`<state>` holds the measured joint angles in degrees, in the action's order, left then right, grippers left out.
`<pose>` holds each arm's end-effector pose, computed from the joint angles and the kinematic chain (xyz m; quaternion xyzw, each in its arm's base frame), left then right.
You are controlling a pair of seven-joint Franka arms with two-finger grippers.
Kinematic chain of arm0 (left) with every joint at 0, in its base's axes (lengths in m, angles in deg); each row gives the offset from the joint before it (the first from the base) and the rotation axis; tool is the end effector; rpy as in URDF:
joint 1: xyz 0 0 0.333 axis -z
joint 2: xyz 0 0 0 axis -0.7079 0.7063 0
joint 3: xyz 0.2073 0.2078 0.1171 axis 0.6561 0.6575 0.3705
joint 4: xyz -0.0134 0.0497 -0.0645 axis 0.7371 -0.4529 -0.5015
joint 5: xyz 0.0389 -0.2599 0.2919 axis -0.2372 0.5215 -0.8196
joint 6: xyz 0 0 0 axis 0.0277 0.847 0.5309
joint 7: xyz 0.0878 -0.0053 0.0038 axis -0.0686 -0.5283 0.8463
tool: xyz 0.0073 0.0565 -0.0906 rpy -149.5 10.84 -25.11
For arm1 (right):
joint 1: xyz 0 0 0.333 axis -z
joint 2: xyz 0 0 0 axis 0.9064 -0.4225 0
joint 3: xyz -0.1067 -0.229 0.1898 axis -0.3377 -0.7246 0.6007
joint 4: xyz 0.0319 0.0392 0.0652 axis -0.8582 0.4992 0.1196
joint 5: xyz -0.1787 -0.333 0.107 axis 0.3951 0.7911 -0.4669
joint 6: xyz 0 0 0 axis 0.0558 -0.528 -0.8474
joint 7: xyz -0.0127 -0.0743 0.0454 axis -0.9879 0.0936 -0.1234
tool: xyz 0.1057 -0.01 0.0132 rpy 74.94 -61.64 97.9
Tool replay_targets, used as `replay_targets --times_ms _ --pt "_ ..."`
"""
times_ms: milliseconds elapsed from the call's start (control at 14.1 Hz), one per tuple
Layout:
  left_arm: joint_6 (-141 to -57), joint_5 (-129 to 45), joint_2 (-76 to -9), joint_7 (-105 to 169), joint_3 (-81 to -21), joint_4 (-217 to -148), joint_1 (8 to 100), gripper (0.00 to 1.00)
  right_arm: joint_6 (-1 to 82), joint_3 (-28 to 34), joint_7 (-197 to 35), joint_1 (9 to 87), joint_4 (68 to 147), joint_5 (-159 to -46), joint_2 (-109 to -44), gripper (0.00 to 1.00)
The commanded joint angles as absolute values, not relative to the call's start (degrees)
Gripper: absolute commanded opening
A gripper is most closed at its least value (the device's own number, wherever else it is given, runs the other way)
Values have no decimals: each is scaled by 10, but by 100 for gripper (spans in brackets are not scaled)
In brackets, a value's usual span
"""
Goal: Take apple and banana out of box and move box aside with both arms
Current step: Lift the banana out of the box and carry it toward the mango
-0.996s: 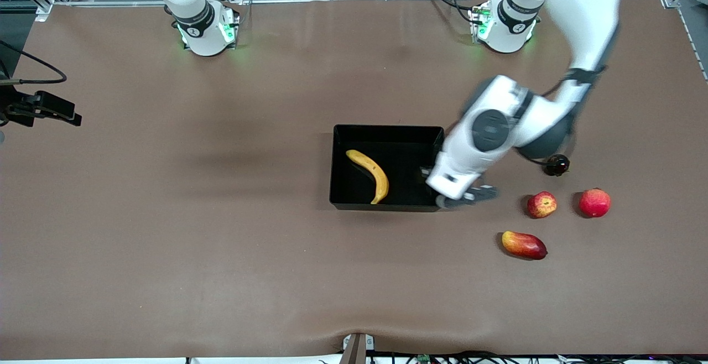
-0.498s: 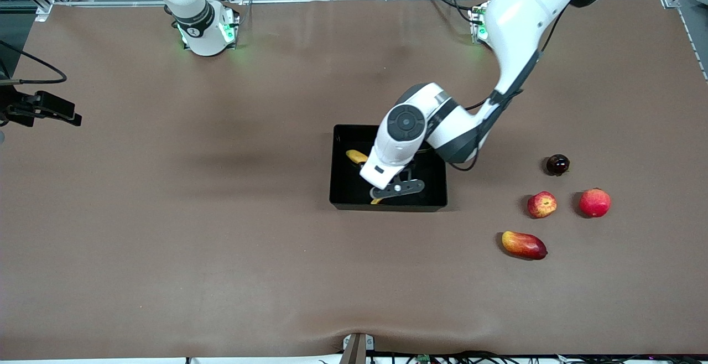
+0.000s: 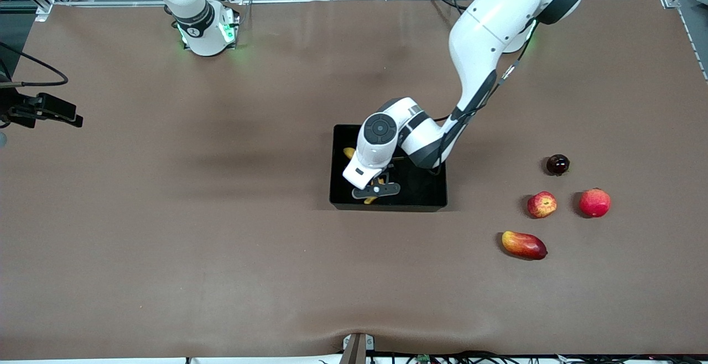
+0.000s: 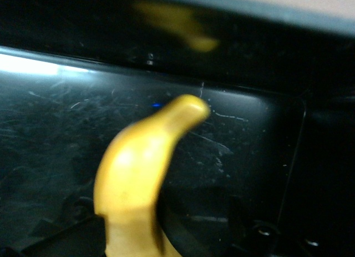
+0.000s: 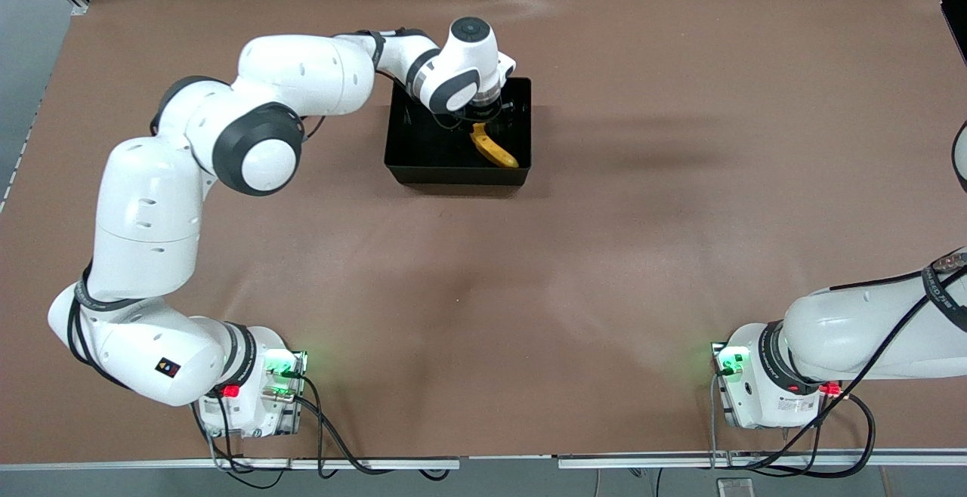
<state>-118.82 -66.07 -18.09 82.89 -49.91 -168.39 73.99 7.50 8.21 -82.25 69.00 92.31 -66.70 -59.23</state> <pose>0.5270 -0.4904 0.1726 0.9974 0.0613 0.0051 0.0386 0.5721 -0.0416 0.6090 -0.9982 0.0033 0.0583 0.0132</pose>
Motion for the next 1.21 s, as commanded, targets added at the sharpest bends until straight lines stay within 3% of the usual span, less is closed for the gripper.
replay_targets --times_ms 0,71,427,782,1138 --pt "-1204 -674 -159 833 -492 -1665 749 26 70 85 -819 696 914 -663 -598 100" --pt "-1204 -674 -160 834 -492 -1665 749 0 70 85 -815 698 914 -664 -598 100" --pt "-1180 -676 -198 837 -492 -1665 741 0 66 85 -813 697 914 -663 -598 100" --pt "-1073 -668 -289 834 -494 -1666 734 0 61 86 -783 683 924 -669 -603 100" --pt "-1010 -666 -359 791 -499 -1666 675 0 44 88 -954 566 940 -676 -601 100"
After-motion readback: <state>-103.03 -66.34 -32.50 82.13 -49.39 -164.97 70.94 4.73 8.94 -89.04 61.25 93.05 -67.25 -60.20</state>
